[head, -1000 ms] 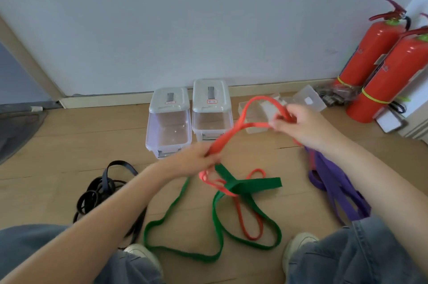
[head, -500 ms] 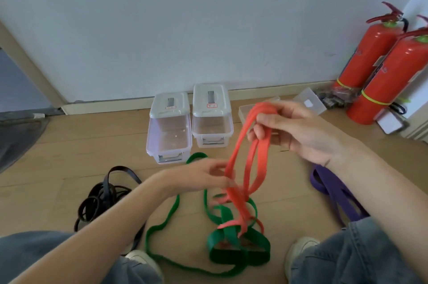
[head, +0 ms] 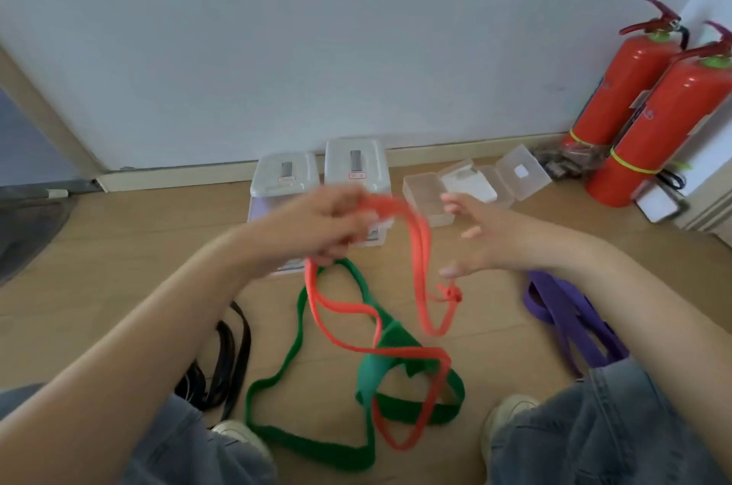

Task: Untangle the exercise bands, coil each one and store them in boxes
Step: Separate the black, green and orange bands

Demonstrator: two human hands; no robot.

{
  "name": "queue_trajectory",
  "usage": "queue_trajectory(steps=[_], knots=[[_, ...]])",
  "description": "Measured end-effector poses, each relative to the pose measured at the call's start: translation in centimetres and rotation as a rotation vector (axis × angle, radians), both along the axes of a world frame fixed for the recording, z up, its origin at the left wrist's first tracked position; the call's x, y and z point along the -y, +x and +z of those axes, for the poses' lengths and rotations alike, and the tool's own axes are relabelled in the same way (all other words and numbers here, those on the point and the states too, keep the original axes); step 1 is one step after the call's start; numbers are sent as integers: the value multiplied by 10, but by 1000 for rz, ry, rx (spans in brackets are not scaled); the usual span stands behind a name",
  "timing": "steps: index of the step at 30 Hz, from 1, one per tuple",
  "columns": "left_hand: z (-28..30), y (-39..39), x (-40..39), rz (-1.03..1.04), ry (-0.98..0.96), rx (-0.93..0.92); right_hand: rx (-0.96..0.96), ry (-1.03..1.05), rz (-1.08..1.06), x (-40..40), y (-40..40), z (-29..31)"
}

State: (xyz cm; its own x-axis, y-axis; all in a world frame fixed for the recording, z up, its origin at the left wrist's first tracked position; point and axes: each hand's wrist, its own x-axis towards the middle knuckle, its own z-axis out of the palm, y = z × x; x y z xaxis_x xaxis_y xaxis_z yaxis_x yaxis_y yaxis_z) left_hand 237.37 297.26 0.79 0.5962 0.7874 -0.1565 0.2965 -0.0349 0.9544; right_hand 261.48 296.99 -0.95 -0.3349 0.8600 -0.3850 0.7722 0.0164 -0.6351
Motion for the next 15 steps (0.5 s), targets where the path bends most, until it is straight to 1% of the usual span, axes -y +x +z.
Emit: queue_trajectory(steps=[1, 2, 3, 4, 5, 6, 7, 8, 9, 10, 11, 12, 13, 14, 15], knots=[[-9, 9, 4, -75, 37, -157, -105, 16, 63, 3, -9, -2], [-16, 18, 7, -158, 53, -231, -163, 11, 139, 5, -15, -6], [-21, 23, 8, -208, 61, -235, -161, 13, 208, 6, -20, -11], [-22, 24, 6, -213, 78, -209, -151, 3, 254, 8, -24, -14], [-22, 22, 2, -168, 95, -169, -187, -10, 275, 10, -26, -13], [-24, 16, -1, -108, 96, -129, -288, -34, 252, 11, -26, -10], [-28, 11, -5, -77, 78, -92, -438, -53, 187, 10, -25, -3], [-35, 6, -7, -93, 61, -83, -616, -58, 102, 8, -23, 4], [-47, 4, -6, -148, 48, -123, -809, -44, 20, 6, -19, 12], [-63, 3, -3, -209, 32, -216, -995, -14, -57, 2, -14, 20], [-77, 5, 1, -261, 12, -319, -1141, 24, -125, -3, -8, 25], [-88, 6, 4, -299, -3, -392, -1212, 62, -176, -7, -3, 28], [-95, 7, 5, -302, -12, -431, -1188, 93, -215, -8, 1, 28], [-96, 7, 3, -282, -14, -440, -1076, 112, -249, -9, 5, 25], [-90, 6, 1, -228, -17, -413, -874, 120, -260, -10, 9, 19]])
